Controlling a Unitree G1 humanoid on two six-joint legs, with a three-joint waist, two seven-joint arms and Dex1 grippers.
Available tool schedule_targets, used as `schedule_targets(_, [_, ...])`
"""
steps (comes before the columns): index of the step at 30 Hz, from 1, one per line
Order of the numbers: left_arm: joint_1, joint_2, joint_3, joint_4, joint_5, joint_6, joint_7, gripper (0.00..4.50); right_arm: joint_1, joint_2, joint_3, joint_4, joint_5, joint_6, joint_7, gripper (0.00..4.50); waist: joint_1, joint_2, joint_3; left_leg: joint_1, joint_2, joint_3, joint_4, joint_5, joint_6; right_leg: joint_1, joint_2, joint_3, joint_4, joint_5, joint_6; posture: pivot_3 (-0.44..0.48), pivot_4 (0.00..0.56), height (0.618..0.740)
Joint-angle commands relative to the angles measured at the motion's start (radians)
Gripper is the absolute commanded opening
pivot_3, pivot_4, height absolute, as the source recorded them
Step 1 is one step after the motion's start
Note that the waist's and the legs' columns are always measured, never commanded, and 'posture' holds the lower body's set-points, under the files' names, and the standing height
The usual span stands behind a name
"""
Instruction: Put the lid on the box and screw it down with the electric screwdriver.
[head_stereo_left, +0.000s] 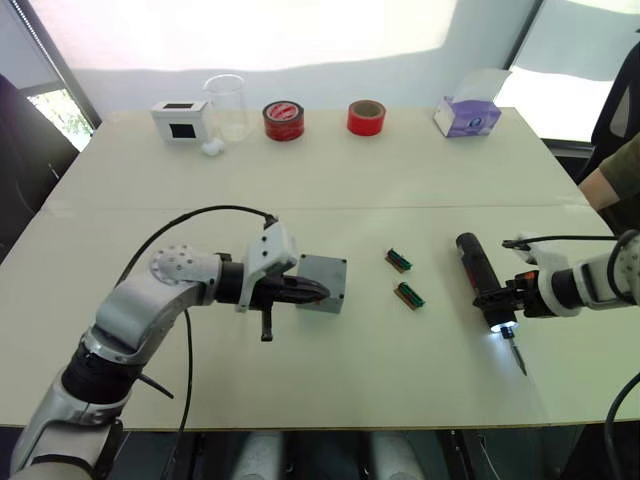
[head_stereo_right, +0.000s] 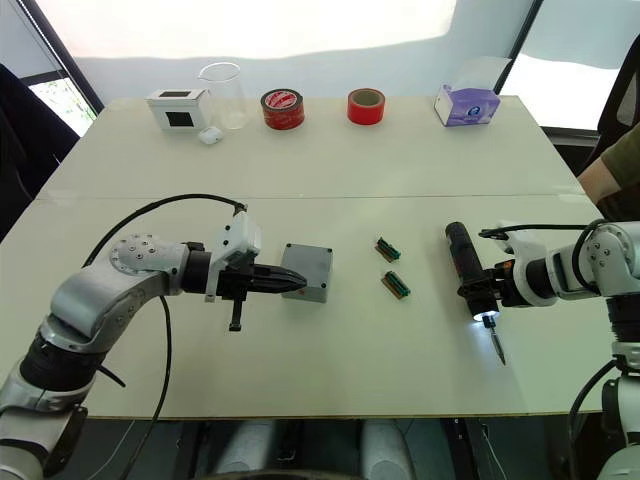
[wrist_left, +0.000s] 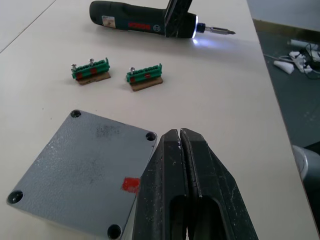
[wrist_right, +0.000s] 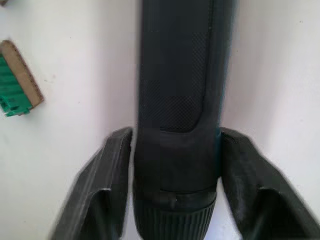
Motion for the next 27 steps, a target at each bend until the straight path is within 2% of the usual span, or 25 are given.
schedule_targets(1, [-0.001, 0.021, 0.047, -0.019, -0.017, 0.001, 0.006, 0.0, 0.009, -0.009, 0.012, -0.024, -0.048, -0.017, 0.021, 4.03, 0.0, -0.001, 0.0, 0.0, 0.0, 0.0, 0.0, 0.0, 0.0, 0.0, 0.0, 0.0, 0.0, 0.0, 0.0, 0.0, 0.15, 0.74])
schedule_targets(2, [-0.003, 0.027, 0.057, -0.009, -0.02, 0.002, 0.005, 0.0, 0.006, -0.003, 0.001, -0.026, -0.051, -0.019, 0.025, 4.43, 0.0, -0.001, 0.0, 0.0, 0.0, 0.0, 0.001, 0.0, 0.0, 0.001, 0.0, 0.0, 0.0, 0.0, 0.0, 0.0, 0.15, 0.74])
schedule_targets(3, [-0.007, 0.032, 0.069, 0.005, -0.028, 0.005, 0.001, 0.0, 0.001, 0.001, -0.005, -0.031, -0.055, -0.02, 0.03, 4.48, 0.0, -0.001, 0.0, 0.0, 0.0, -0.001, 0.002, 0.0, 0.0, 0.001, 0.0, 0.0, 0.0, 0.0, 0.0, 0.0, 0.15, 0.74])
schedule_targets(9, [-0.069, 0.018, 0.119, 0.111, -0.047, 0.001, 0.005, 0.0, -0.061, 0.02, -0.006, -0.084, -0.108, -0.088, 0.034, 4.48, 0.0, 0.0, 0.0, 0.0, 0.0, -0.001, 0.004, -0.001, 0.001, 0.001, 0.0, -0.001, 0.0, 0.0, 0.0, 0.0, 0.15, 0.74])
schedule_targets(19, [-0.117, 0.039, 0.123, 0.189, -0.013, -0.036, -0.012, 0.0, -0.105, 0.106, -0.103, -0.215, -0.085, -0.038, 0.039, 4.48, 0.002, 0.0, 0.0, -0.001, 0.0, -0.001, 0.004, -0.001, 0.001, 0.001, 0.0, 0.0, 0.0, 0.0, 0.001, 0.0, 0.15, 0.74])
schedule_targets(21, [-0.131, 0.045, 0.137, 0.232, 0.01, -0.059, -0.001, 0.0, -0.143, 0.137, -0.135, -0.277, -0.065, -0.093, 0.058, 4.48, 0.0, 0.0, 0.0, -0.001, 0.0, -0.001, 0.004, -0.001, 0.001, 0.0, 0.0, 0.0, 0.001, 0.0, 0.001, 0.0, 0.15, 0.74])
schedule_targets(23, [-0.131, 0.047, 0.133, 0.267, 0.045, -0.093, 0.015, 0.0, -0.129, 0.146, -0.107, -0.385, -0.073, -0.216, 0.1, 4.48, -0.002, 0.0, 0.0, -0.001, 0.0, -0.001, 0.004, -0.001, 0.001, 0.0, 0.0, 0.0, 0.001, 0.0, 0.001, 0.0, 0.15, 0.74])
schedule_targets(27, [-0.083, 0.05, 0.071, 0.312, 0.155, -0.181, 0.044, 0.0, -0.024, 0.148, 0.02, -0.623, -0.091, -0.382, 0.188, 4.48, -0.002, 0.0, 0.0, -0.001, 0.0, -0.001, 0.002, -0.001, 0.001, -0.001, 0.0, 0.0, 0.001, 0.0, 0.001, 0.0, 0.15, 0.74])
